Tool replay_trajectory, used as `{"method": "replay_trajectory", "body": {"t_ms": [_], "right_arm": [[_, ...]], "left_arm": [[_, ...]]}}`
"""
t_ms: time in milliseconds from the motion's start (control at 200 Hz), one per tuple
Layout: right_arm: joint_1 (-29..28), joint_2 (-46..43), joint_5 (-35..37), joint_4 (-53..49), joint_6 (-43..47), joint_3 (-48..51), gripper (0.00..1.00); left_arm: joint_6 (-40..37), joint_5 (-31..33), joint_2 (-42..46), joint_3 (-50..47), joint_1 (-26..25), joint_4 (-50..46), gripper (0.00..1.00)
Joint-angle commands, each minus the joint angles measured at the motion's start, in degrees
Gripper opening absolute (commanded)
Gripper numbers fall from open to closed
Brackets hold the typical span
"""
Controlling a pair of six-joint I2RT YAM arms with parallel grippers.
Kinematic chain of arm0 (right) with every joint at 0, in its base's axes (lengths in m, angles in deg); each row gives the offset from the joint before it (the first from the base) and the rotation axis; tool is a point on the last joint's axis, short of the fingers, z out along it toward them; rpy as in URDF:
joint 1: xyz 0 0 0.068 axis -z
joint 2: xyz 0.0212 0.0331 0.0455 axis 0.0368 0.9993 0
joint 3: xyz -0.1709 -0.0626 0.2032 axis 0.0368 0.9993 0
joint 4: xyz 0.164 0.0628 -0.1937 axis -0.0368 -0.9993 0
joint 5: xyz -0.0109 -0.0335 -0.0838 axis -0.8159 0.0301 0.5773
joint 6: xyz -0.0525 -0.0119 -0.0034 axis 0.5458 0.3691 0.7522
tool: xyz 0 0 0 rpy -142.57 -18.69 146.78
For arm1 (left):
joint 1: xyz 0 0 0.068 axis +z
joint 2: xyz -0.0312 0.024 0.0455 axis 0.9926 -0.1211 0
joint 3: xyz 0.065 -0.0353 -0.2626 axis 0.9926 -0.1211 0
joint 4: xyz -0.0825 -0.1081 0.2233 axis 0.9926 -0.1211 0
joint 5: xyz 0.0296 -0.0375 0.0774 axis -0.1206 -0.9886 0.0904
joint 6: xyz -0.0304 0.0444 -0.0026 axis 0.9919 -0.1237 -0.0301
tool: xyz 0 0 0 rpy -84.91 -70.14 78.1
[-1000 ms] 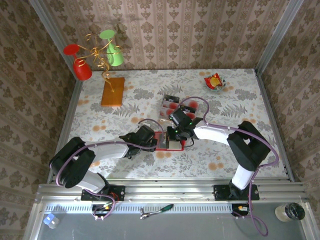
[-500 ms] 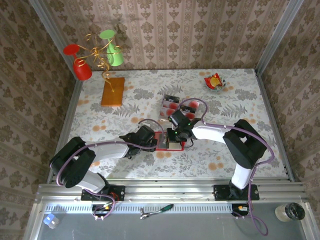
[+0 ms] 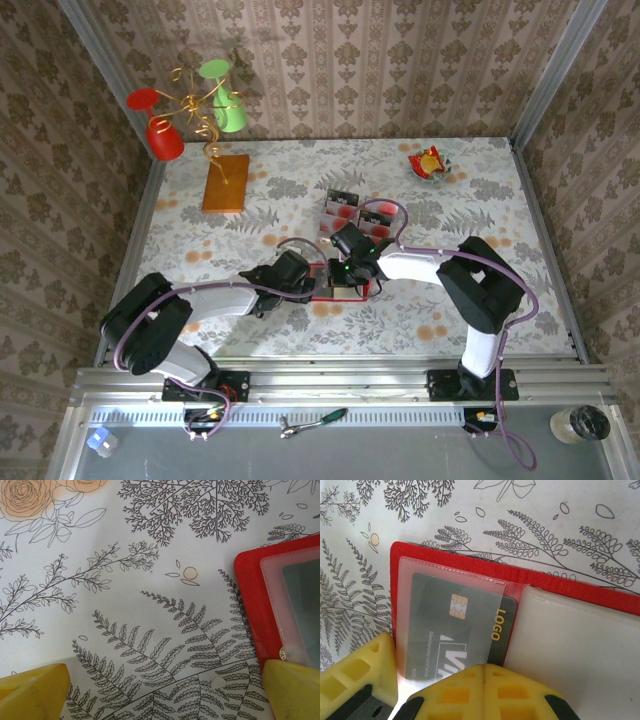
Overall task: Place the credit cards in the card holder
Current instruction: Insert the credit card into the card slot.
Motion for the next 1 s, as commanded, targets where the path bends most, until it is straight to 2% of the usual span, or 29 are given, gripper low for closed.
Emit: {"method": "replay_trajectory", "body": {"t_ms": [0, 210, 390, 995], "right_arm": [[-0.6, 1.0, -1.0, -1.4, -0.9, -1.3, 0.0], [-0.1, -3.7, 1.3, -3.0, -0.3, -0.6, 0.01], [0.3, -4.0, 4.4, -5.9, 1.5, -0.9, 0.01], [0.0, 0.1, 1.9, -3.7, 0.9, -2.0, 0.0]], "left_arm": [[1.1, -0.6, -0.9, 0.6, 0.3, 0.1, 1.0], [1.2, -0.5, -0.8, 0.6, 0.3, 0.0, 1.0], [1.1, -0.5, -0.8, 0.6, 0.3, -0.1, 1.0], [1.0, -0.6, -0.9, 0.8, 0.3, -0.2, 1.0]]}}
